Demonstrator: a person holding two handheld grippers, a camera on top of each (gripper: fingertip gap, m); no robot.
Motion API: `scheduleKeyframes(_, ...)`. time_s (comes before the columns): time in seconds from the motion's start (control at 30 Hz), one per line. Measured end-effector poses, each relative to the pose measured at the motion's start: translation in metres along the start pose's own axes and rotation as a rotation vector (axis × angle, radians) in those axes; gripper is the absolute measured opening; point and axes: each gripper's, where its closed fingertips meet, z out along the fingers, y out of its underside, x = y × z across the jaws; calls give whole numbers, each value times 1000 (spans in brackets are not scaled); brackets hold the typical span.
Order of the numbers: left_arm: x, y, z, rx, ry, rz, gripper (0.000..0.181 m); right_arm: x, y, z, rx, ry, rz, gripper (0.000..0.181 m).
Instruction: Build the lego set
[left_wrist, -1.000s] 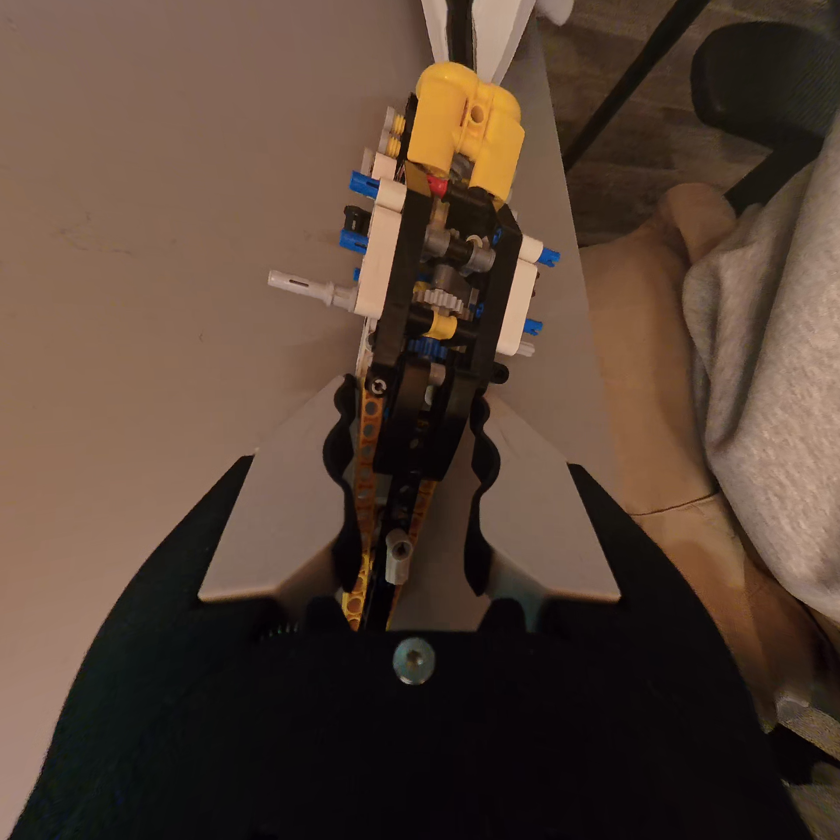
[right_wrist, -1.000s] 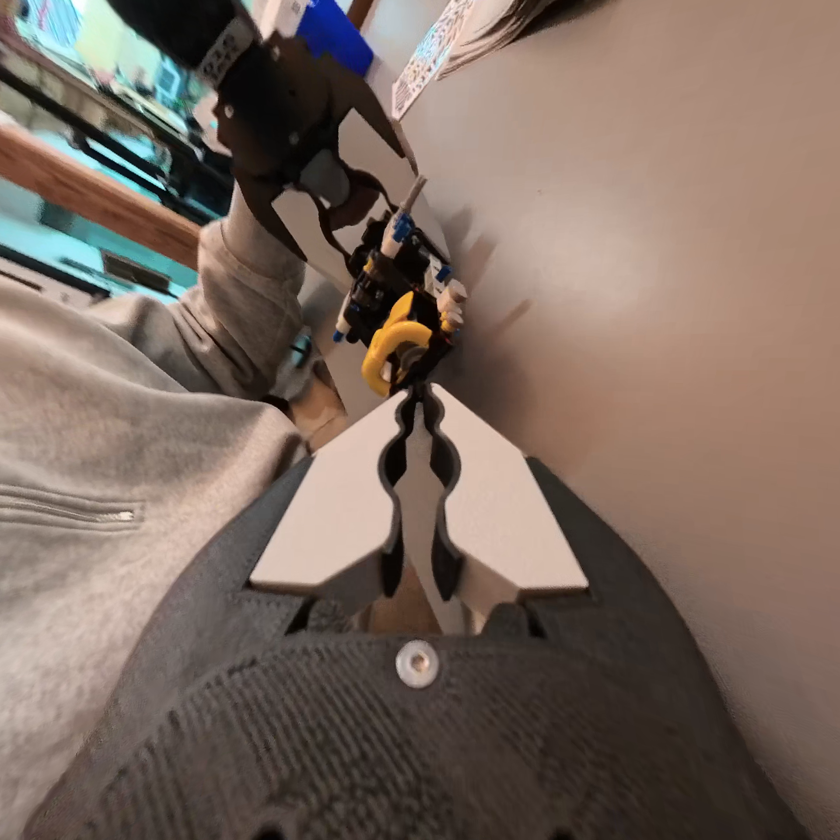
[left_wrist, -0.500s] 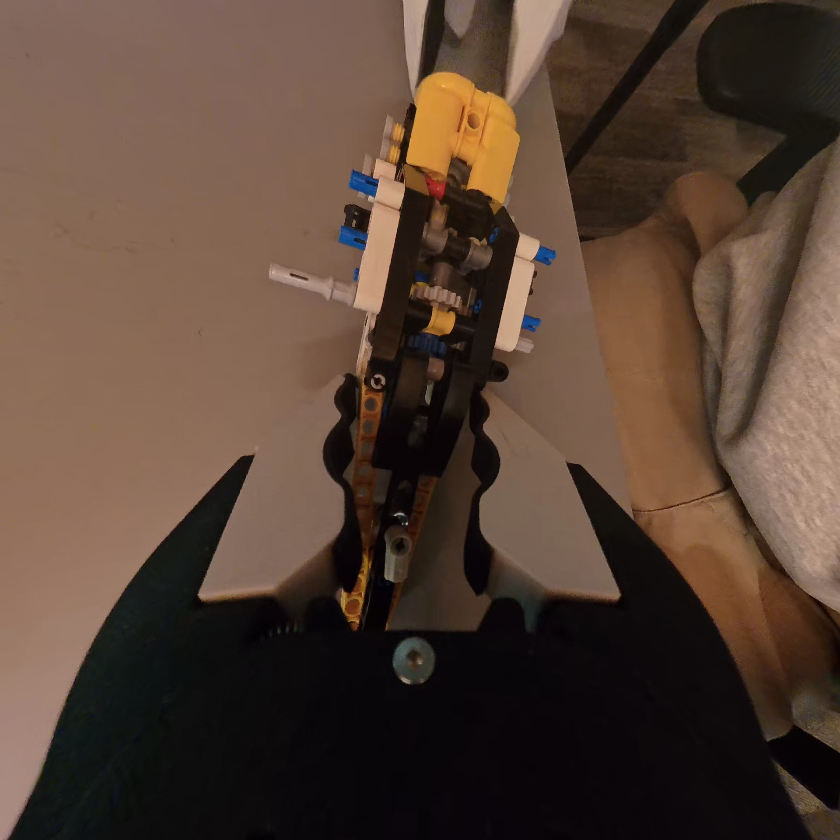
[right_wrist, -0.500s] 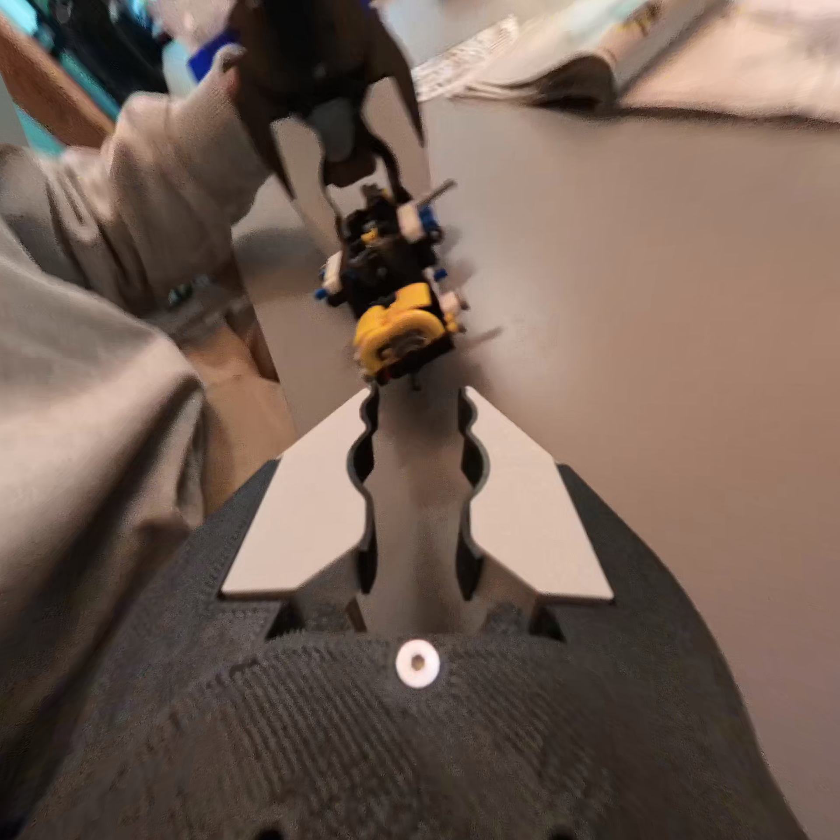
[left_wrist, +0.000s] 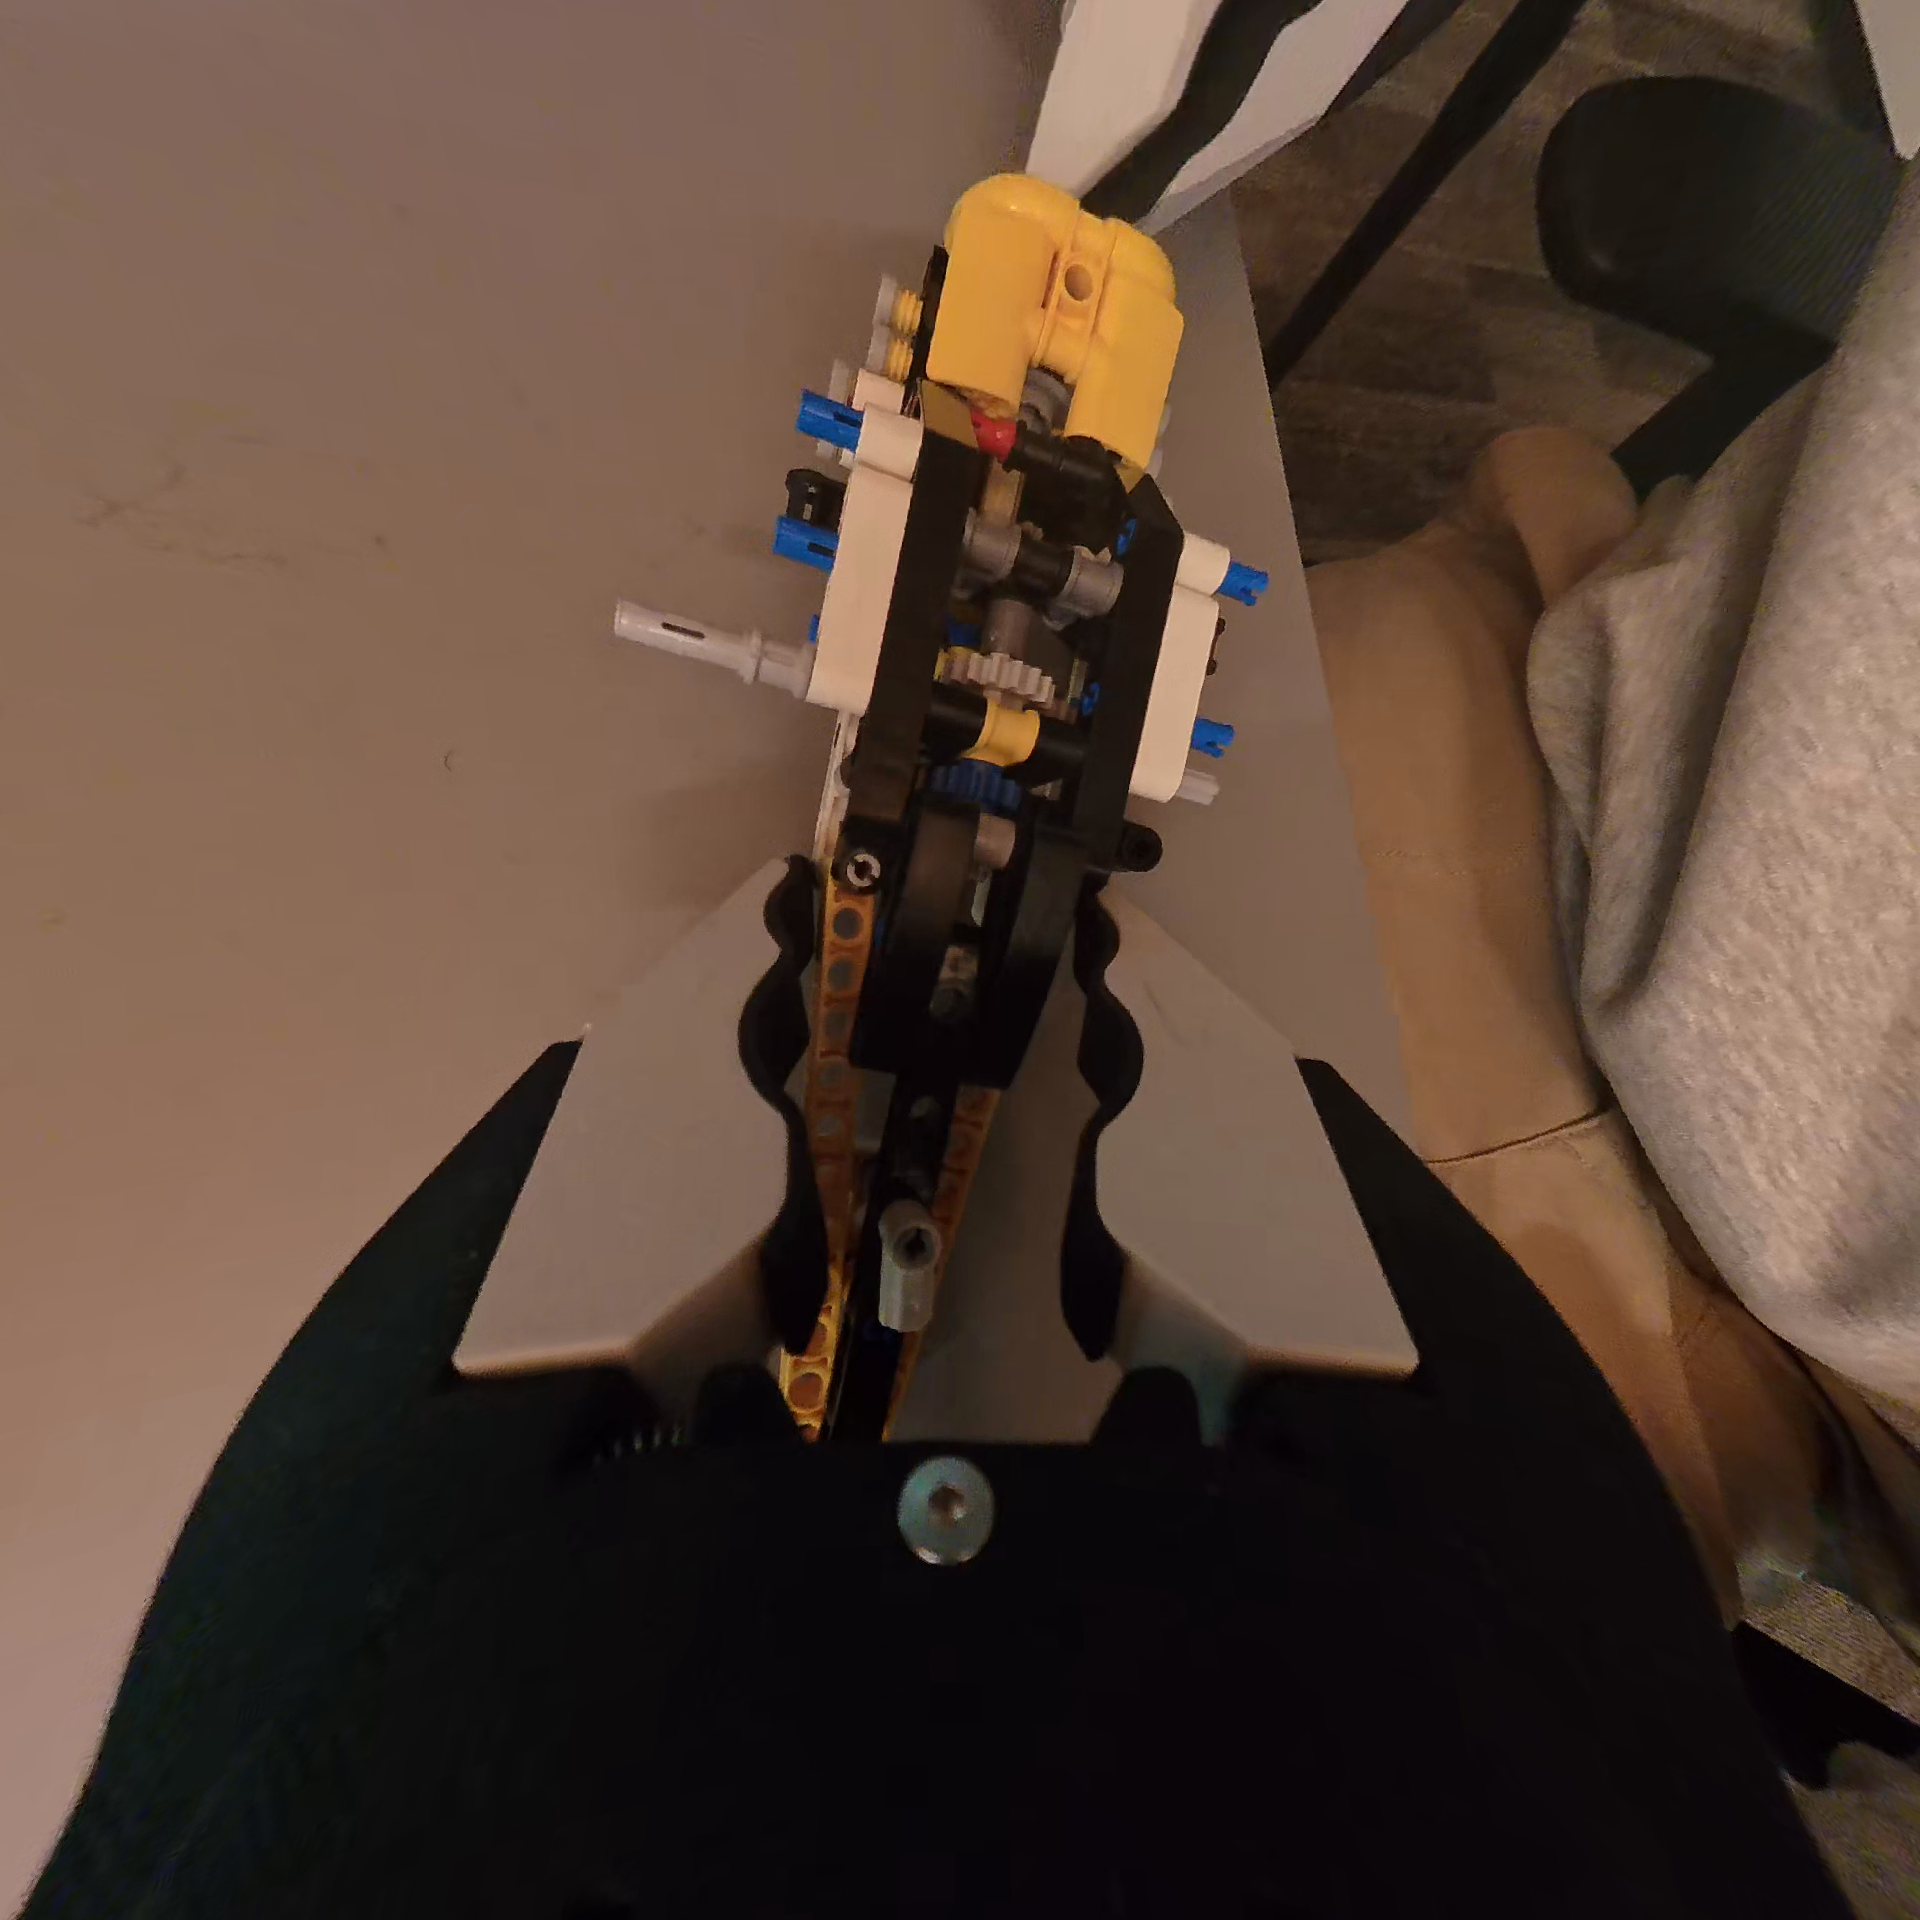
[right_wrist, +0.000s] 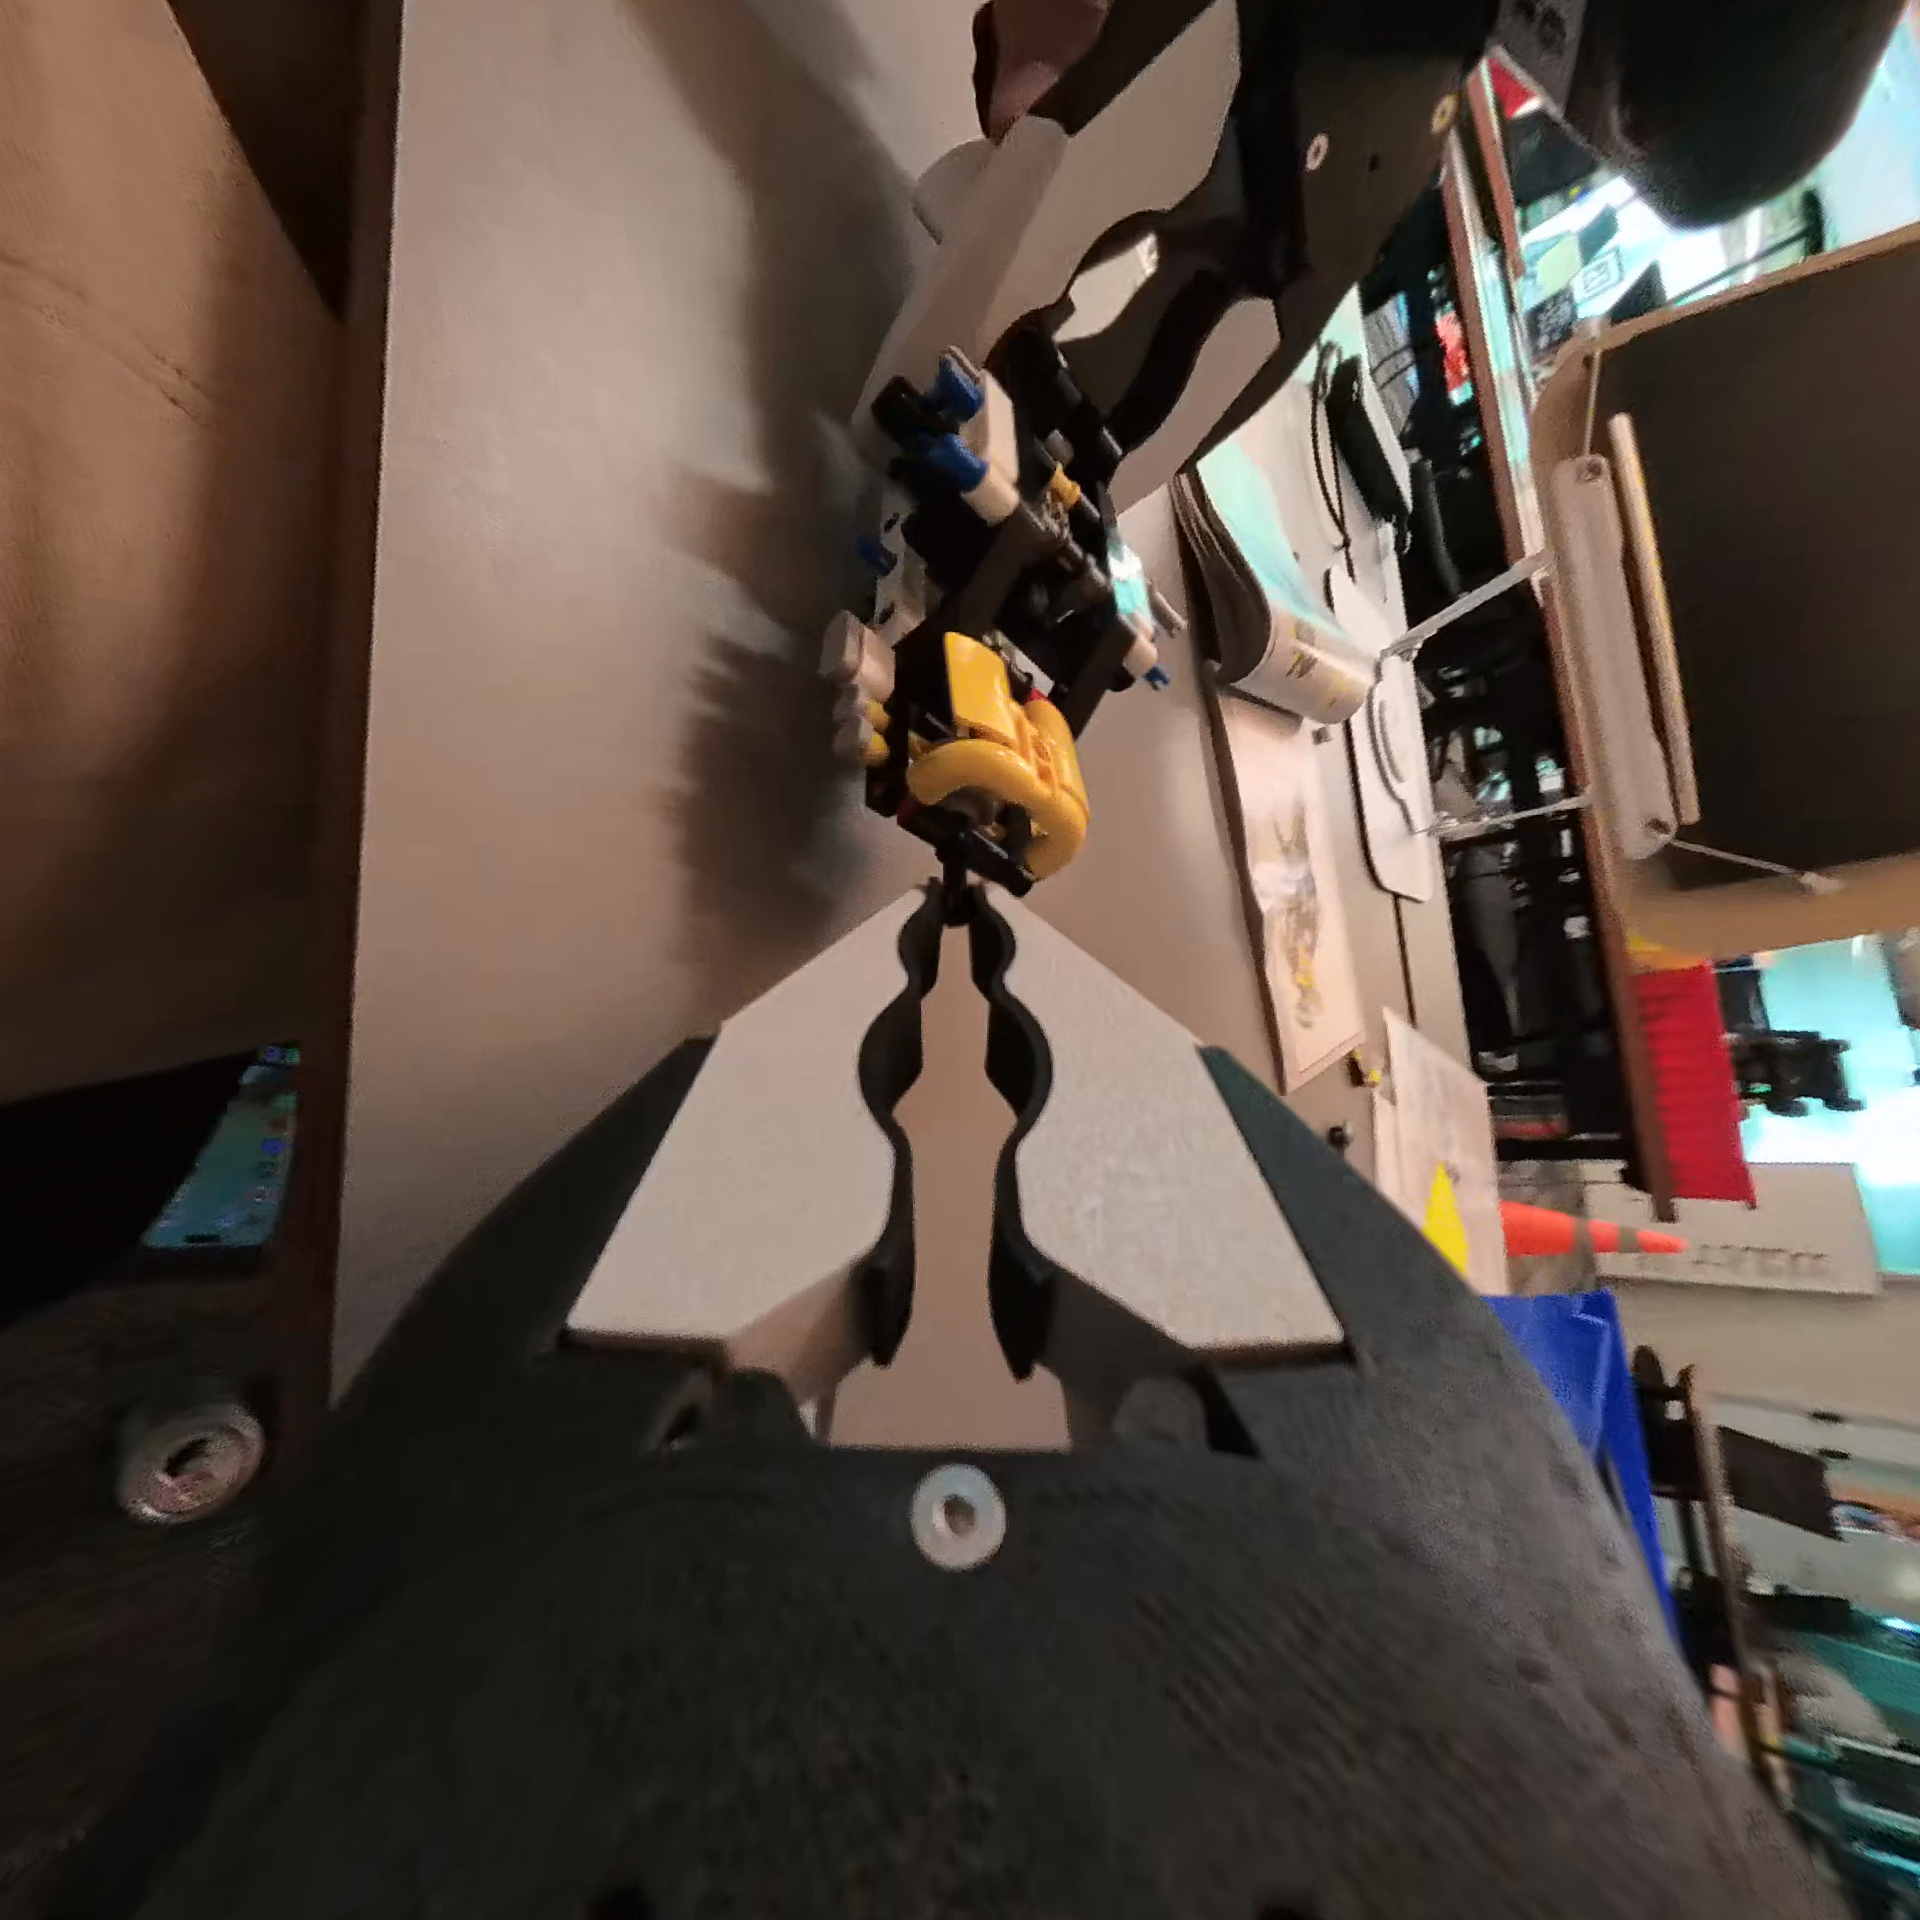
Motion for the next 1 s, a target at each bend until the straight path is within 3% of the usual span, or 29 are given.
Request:
scheduleKeyframes(0.23,0,-1,1,-7,7,-1,49,-1,1,6,-47,21,-140,2)
scheduleKeyframes(0.33,1,-1,1,-7,8,-2,49,-1,0,5,-66,-9,-94,2)
scheduleKeyframes(1.0,1,0,2,-32,-83,83,49,-7,-8,0,-26,-393,1122,2)
